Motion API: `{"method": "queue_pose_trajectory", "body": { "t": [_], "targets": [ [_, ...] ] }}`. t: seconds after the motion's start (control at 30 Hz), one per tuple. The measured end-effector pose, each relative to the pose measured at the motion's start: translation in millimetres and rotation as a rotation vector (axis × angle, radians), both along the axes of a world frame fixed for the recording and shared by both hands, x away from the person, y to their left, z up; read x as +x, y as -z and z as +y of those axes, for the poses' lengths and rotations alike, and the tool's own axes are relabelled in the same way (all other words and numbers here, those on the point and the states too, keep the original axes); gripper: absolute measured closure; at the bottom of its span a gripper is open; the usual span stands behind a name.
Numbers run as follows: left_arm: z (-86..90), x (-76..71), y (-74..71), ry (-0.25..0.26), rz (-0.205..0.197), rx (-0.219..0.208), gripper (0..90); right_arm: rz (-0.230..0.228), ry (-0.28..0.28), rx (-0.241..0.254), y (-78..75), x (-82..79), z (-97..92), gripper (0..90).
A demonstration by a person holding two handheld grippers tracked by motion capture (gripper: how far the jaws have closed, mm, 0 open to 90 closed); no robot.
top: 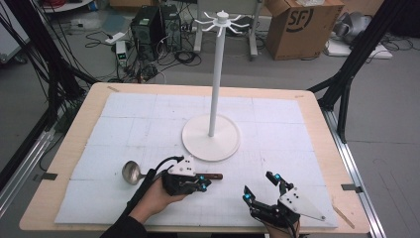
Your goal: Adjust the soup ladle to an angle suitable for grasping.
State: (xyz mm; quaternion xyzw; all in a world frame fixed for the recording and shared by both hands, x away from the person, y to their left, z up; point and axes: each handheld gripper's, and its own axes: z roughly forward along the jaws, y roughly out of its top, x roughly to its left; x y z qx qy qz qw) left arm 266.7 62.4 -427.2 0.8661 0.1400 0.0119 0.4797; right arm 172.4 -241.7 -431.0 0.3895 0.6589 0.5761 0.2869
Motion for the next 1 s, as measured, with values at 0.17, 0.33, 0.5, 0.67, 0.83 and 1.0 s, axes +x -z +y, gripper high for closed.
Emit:
{"method": "queue_pose_trajectory", "body": {
  "t": [0.17,0.33,0.5,0.67,0.83,1.0],
  "targets": [
    [-10.3,5.1,9.4,-0.001,0.002,0.064,90.0,-0.002,0.006,0.0,-0.2,-0.1,-0.5,14.9],
    [-22.7,6.5,16.5,-0.02,0.008,0.116,90.0,-0.001,0.005,0.0,-0.3,-0.2,-0.8,14.9],
    [-31.5,11.3,24.5,-0.045,0.02,0.185,90.0,-0.001,0.008,0.005,-0.5,-0.3,-1.7,14.8],
    [-33.5,16.5,27.5,-0.084,0.029,0.189,90.0,0.002,0.008,0.012,-0.3,-0.1,-2.7,14.9],
    [-35.7,20.6,26.1,-0.129,-0.001,0.2,90.0,0.002,0.008,0.012,-0.2,-0.2,-2.6,14.8],
    [-36.3,26.0,25.9,-0.147,0.003,0.204,90.0,0.006,0.012,0.014,0.0,-0.2,-2.9,14.9]
  ]
}}
